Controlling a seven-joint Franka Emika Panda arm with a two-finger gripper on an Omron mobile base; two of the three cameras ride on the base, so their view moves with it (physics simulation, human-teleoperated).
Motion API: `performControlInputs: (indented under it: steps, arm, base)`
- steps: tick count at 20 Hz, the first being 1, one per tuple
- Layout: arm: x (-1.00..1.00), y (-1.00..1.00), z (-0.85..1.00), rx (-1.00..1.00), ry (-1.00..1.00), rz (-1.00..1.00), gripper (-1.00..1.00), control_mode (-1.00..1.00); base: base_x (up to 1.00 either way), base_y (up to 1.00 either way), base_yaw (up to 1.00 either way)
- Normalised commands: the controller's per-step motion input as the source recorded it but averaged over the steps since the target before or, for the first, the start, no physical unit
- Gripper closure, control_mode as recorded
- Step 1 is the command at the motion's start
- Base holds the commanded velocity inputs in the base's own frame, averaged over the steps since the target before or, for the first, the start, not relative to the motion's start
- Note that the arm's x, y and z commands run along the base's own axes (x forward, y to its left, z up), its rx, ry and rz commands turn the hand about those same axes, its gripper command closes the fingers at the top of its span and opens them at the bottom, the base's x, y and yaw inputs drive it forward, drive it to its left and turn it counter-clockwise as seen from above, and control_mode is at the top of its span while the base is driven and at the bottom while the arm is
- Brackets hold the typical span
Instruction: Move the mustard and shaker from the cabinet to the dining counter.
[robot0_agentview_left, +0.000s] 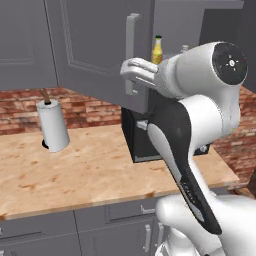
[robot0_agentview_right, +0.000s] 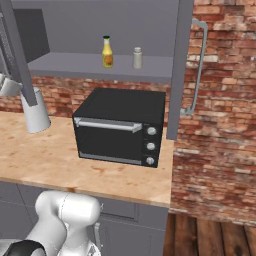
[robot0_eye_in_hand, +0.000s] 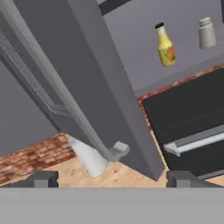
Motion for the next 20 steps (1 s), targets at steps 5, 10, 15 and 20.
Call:
performControlInputs:
  steps: [5,10,15,20]
  arm:
    - [-0.05,-0.63,0.08,0.45,0.00,0.05,-1.00,-1.00]
    - [0.25,-0.49,0.03,0.48,0.05,0.01,-1.00,-1.00]
    - [0.43,-0.35,-0.01,0.46,0.16,0.04,-1.00,-1.00]
    - [0.67,-0.03,-0.12,0.23,0.19,0.22,-1.00,-1.00]
  base:
    - [0.00,0.00,0.00]
    - [0.00,0.00,0.00]
    - [0.00,0.00,0.00]
    - [0.00,0.00,0.00]
